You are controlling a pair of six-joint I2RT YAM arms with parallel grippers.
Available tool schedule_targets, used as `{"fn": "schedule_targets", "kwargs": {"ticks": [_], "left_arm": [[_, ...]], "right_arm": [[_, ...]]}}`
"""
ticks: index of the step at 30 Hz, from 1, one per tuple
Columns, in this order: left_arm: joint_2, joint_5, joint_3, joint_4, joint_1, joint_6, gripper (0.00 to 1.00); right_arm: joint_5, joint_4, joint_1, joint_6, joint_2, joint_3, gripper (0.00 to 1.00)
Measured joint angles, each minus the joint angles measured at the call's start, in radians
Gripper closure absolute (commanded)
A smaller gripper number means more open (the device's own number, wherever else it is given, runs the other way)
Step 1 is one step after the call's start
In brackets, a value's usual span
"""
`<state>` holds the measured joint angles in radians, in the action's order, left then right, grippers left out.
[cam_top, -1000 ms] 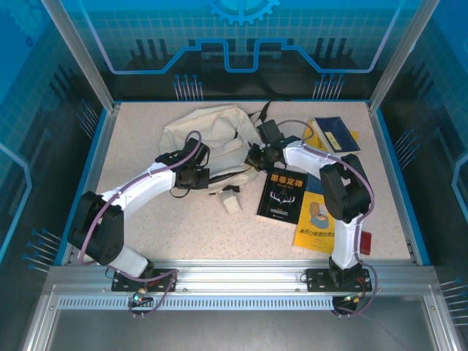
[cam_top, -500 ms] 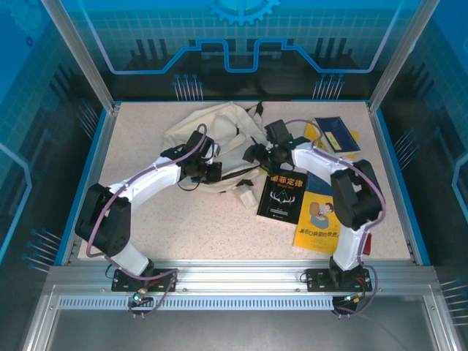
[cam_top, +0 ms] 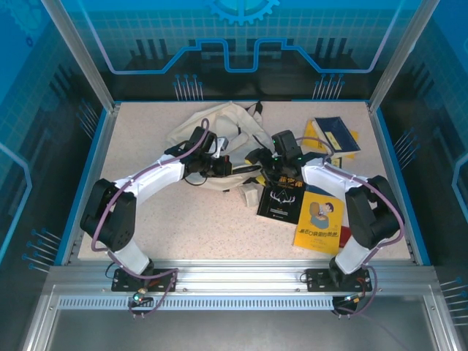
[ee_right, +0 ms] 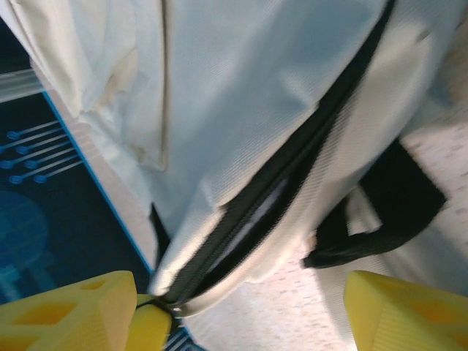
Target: Pack the student bag
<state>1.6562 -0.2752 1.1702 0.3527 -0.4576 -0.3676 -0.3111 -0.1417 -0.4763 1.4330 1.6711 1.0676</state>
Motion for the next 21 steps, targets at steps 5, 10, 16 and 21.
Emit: {"fn": "schedule_targets", "kwargs": {"ticks": [5,10,16,21], "left_arm": [[0.000,0.001,0.000,0.000,0.000,0.001,1.00],[-0.007,0.017,-0.004,0.001,0.000,0.004,1.00],[-0.050,0.054,-0.027,0.011,0.000,0.012,1.00],[-0.090,0.125,-0.072,0.045,-0.001,0.043,1.00]], "right_arm": [[-0.012,0.068,-0.050,0.120,0.056,0.010,0.21],[-0.006,0.066,-0.069,0.183,0.117,0.056,0.25],[0.040,0.034,-0.069,0.197,0.142,0.094,0.47],[0.093,-0.023,-0.071,0.157,0.156,0.132,0.73]]}}
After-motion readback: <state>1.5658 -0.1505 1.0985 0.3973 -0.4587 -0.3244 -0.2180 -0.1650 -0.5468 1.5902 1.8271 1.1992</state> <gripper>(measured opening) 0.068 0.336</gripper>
